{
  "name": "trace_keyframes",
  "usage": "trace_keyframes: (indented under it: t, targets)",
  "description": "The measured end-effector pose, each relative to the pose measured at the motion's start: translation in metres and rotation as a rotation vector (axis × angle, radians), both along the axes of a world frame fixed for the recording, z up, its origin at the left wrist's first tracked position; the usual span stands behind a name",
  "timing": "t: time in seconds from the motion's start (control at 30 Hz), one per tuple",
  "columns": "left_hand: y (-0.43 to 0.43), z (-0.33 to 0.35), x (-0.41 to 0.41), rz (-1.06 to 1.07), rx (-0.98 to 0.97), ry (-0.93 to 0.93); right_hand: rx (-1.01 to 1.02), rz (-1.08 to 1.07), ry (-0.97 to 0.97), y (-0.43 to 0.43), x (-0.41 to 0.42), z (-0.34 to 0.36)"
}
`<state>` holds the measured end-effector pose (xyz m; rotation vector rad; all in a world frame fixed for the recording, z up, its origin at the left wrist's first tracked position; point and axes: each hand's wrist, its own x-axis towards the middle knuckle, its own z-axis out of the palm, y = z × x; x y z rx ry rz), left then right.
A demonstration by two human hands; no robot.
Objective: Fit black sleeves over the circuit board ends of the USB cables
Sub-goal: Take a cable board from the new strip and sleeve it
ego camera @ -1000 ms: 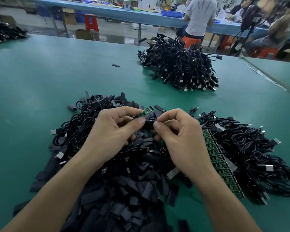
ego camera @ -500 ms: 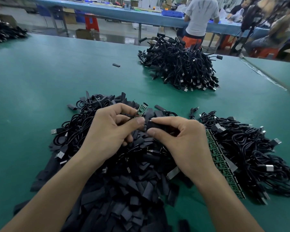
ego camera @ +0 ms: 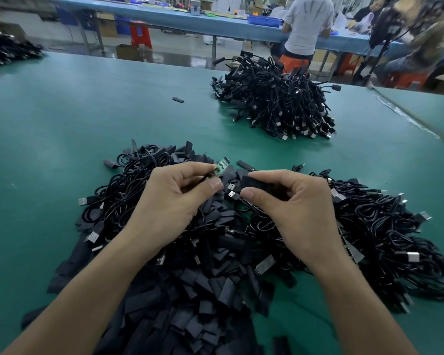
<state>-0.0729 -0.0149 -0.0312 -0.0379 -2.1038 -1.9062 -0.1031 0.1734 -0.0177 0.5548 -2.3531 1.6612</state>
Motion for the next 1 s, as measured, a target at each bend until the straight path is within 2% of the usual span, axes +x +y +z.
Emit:
trace_keyframes:
  t: [0.27, 0.53, 0.6, 0.73, 0.77, 0.83, 0.93, 1.0]
  targets:
    - [0.003, 0.006, 0.003, -0.053, 0.054, -0.084, 0.054, 0.066, 0.027, -0.002, 0.001, -0.004]
    - [0.003, 0.003, 0.002, -0.022, 0.041, -0.008, 0.072, 0.056, 0.062, 0.000, 0.001, -0.004]
    - [0.001, 0.002, 0.000, 0.048, 0.005, 0.044, 0.217, 0.039, 0.086, 0.001, 0.002, -0.003]
    - [-0.003, -0.004, -0.006, 0.120, -0.070, 0.069, 0.850, 0.132, 0.018, 0.000, 0.006, -0.001]
    - [-0.004, -0.005, -0.007, 0.125, -0.085, 0.074, 0.952, 0.154, -0.008, -0.001, 0.008, -0.001]
    - [-0.005, -0.006, -0.007, 0.142, -0.100, 0.089, 1.010, 0.163, -0.011, -0.003, 0.011, -0.003]
    - [-0.007, -0.004, -0.007, 0.200, -0.120, 0.128, 0.931, 0.137, 0.033, -0.010, 0.016, -0.005]
    - [-0.007, -0.002, -0.006, 0.238, -0.138, 0.175, 0.969, 0.164, 0.028, -0.015, 0.017, -0.011]
